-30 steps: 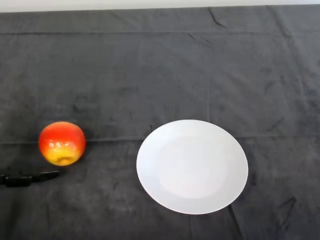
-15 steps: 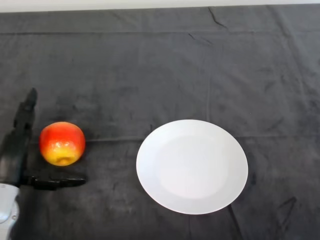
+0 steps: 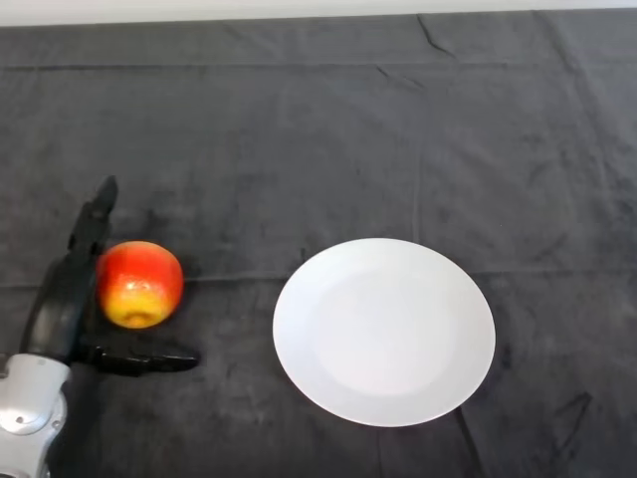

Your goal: Move the apple to the plate

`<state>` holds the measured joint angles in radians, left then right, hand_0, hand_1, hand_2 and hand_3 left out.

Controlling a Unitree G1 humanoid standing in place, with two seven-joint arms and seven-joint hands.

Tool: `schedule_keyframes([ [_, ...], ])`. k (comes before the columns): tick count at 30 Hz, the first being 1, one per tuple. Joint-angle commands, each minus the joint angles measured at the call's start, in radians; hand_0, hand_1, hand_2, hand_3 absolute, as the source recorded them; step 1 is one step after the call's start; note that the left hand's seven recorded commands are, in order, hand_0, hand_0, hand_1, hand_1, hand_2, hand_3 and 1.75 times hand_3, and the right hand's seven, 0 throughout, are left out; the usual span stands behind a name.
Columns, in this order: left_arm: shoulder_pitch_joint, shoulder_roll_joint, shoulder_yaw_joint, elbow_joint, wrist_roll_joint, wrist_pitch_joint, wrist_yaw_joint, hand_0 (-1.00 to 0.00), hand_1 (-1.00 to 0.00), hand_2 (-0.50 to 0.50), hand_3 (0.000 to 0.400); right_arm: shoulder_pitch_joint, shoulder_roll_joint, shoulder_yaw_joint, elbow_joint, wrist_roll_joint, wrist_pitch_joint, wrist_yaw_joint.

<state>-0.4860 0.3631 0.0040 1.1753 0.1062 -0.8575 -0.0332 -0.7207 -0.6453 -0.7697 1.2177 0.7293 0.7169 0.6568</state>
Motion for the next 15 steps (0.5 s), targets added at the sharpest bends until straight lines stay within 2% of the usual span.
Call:
schedule_keyframes([
  [1, -0.005, -0.004, -0.046, -0.008, 0.030, 0.031, -0.024, -0.87, -0.60, -0.13, 0.347, -0.013, -0.020, -0.0153, -0.002, 0.0151, -0.004, 0.0022],
  [2, -0.006, -0.003, -0.047, -0.006, 0.029, 0.034, -0.029, -1.00, -0.71, -0.14, 0.400, -0.013, -0.020, -0.0153, -0.002, 0.0151, -0.004, 0.0021],
  [5, -0.008, 0.002, -0.052, -0.001, 0.028, 0.045, -0.044, -1.00, -0.74, -0.13, 0.400, -0.013, -0.019, -0.0154, -0.002, 0.0152, -0.004, 0.0020],
  [6, -0.009, 0.003, -0.053, 0.000, 0.027, 0.048, -0.047, -1.00, -0.89, -0.05, 0.400, -0.013, -0.019, -0.0154, -0.002, 0.0152, -0.003, 0.0020],
  [15, -0.015, 0.016, -0.056, -0.001, 0.017, 0.078, -0.078, -1.00, -0.95, -0.03, 0.400, -0.013, -0.019, -0.0154, -0.003, 0.0154, -0.003, 0.0017],
])
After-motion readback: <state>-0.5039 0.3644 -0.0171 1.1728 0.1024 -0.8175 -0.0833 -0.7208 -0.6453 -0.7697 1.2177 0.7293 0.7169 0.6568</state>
